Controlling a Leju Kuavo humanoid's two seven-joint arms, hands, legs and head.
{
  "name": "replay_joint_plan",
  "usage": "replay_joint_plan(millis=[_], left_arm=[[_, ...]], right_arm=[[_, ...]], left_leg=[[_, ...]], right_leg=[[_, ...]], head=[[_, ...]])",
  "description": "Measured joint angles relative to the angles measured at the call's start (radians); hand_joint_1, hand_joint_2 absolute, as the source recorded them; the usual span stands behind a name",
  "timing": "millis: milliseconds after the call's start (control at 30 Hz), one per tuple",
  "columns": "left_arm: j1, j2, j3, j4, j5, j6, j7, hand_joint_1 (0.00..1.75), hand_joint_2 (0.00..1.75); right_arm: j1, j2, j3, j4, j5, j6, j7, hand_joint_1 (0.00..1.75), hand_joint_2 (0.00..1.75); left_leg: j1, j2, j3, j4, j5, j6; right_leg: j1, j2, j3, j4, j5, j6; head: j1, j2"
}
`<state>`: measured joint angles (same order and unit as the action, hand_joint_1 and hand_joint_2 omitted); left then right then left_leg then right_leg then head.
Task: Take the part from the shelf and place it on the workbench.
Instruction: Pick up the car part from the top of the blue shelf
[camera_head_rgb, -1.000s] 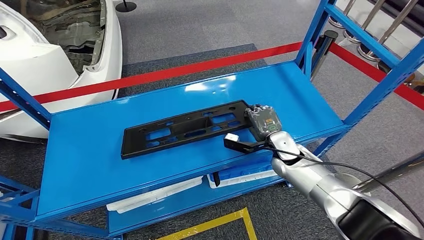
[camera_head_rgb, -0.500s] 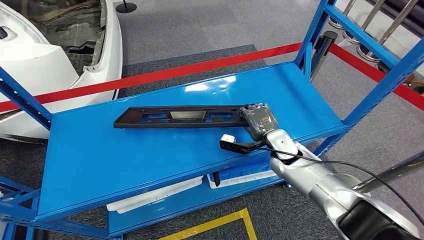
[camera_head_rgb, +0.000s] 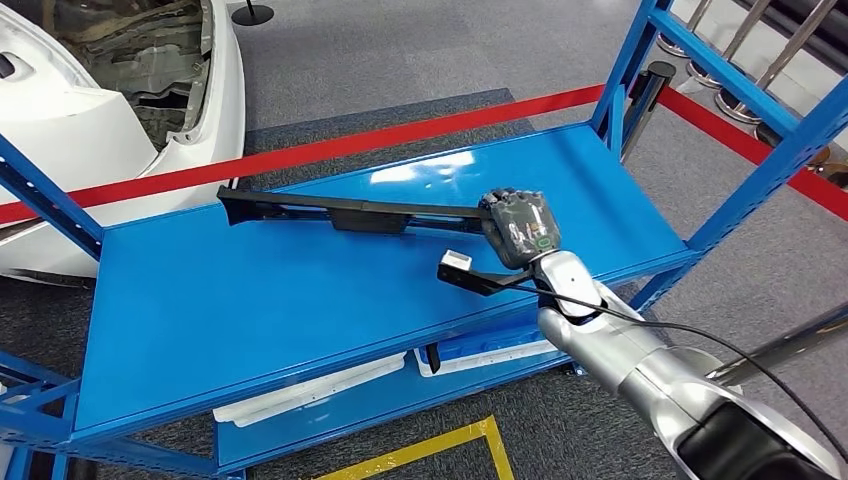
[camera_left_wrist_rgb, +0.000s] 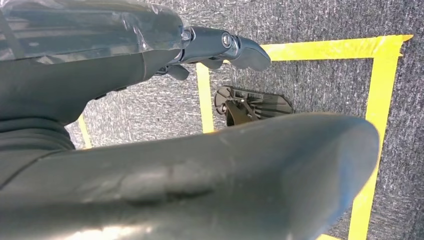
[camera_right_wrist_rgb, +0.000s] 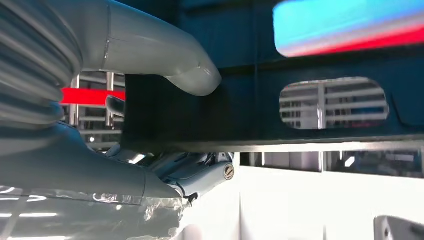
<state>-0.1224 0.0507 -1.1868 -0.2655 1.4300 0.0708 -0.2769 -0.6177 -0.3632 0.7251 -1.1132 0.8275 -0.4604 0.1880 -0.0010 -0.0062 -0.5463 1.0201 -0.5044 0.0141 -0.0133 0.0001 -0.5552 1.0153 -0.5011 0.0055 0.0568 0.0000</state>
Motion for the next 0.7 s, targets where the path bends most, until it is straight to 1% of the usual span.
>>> replay_joint_plan(millis=[433,500,600,700], left_arm=[[0.002,0.000,0.000,0.000,0.001,0.001,-0.002,0.00,0.00],[0.002,0.000,0.000,0.000,0.002,0.002,-0.004,0.00,0.00],[0.003,-0.001,0.000,0.000,0.003,0.005,-0.006,0.00,0.00],[0.003,-0.004,0.001,0.000,0.005,0.010,-0.008,0.00,0.00]], right_arm=[[0.010,0.000,-0.032,-0.052,-0.018,-0.020,-0.006,1.75,1.75],[0.016,0.000,-0.038,-0.063,-0.055,-0.061,-0.020,1.75,1.75],[0.031,0.001,-0.060,-0.097,-0.136,-0.152,-0.051,1.75,1.75],[0.058,0.006,-0.097,-0.155,-0.187,-0.209,-0.101,1.75,1.75]], left_leg=[[0.000,0.000,0.000,0.000,0.000,0.000],[0.000,0.000,0.000,0.000,0.000,0.000],[0.000,0.000,0.000,0.000,0.000,0.000],[0.000,0.000,0.000,0.000,0.000,0.000]], right_leg=[[0.000,0.000,0.000,0.000,0.000,0.000],[0.000,0.000,0.000,0.000,0.000,0.000],[0.000,0.000,0.000,0.000,0.000,0.000],[0.000,0.000,0.000,0.000,0.000,0.000]], head=[[0.000,0.000],[0.000,0.000],[0.000,0.000],[0.000,0.000]])
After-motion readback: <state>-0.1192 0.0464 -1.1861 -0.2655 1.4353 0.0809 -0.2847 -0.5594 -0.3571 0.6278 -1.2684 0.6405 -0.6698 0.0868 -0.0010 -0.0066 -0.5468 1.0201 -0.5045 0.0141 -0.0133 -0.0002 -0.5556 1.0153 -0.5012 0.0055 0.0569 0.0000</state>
